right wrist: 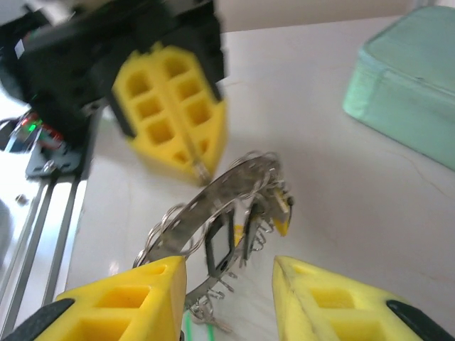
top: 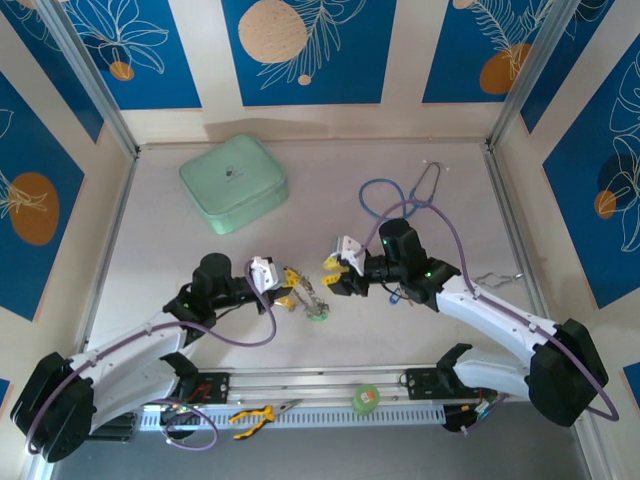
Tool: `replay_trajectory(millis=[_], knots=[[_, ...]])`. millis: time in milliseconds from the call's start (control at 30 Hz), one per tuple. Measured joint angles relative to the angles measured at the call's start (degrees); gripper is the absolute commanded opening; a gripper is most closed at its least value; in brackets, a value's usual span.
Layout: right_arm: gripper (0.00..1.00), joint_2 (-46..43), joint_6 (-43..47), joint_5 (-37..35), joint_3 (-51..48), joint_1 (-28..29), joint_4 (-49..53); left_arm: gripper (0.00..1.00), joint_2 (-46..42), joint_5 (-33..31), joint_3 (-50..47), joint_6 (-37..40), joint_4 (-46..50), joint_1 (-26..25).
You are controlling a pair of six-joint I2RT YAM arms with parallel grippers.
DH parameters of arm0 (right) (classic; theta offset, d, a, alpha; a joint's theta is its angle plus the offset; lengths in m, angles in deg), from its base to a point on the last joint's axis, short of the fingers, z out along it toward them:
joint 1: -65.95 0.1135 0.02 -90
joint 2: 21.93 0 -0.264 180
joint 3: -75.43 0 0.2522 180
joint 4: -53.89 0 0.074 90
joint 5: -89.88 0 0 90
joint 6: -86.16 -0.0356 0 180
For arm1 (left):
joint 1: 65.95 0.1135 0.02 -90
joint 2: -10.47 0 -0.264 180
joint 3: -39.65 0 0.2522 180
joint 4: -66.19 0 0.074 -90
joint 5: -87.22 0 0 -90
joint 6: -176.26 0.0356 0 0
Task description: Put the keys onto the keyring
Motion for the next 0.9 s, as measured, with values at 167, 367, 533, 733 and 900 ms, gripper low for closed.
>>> replay_trajectory(millis=[167,367,533,733,900], knots=[[0.36,0.24,7.76,3.5,0.28,0.57,-0.04,0.0,0.96,3.78,-0.57,2.19,-3.96,0.0],[0.31,0.79,11.06,4.94,0.5,2.19,-0.68,0.0,1.84,6.73,-0.57,3.08,-5.81,0.0],[0.26,2.56,11.61,5.4,1.01,2.93,-0.83,0.0,1.84,8.04,-0.57,3.26,-6.8,0.0],[0.22,3.3,11.78,5.53,1.81,3.98,-1.55,0.0,2.1,9.31,-0.57,3.21,-6.75,0.0],[0.19,3.3,11.78,5.51,1.84,4.44,-2.54,0.0,2.14,9.57,-0.57,3.19,-6.78,0.0]])
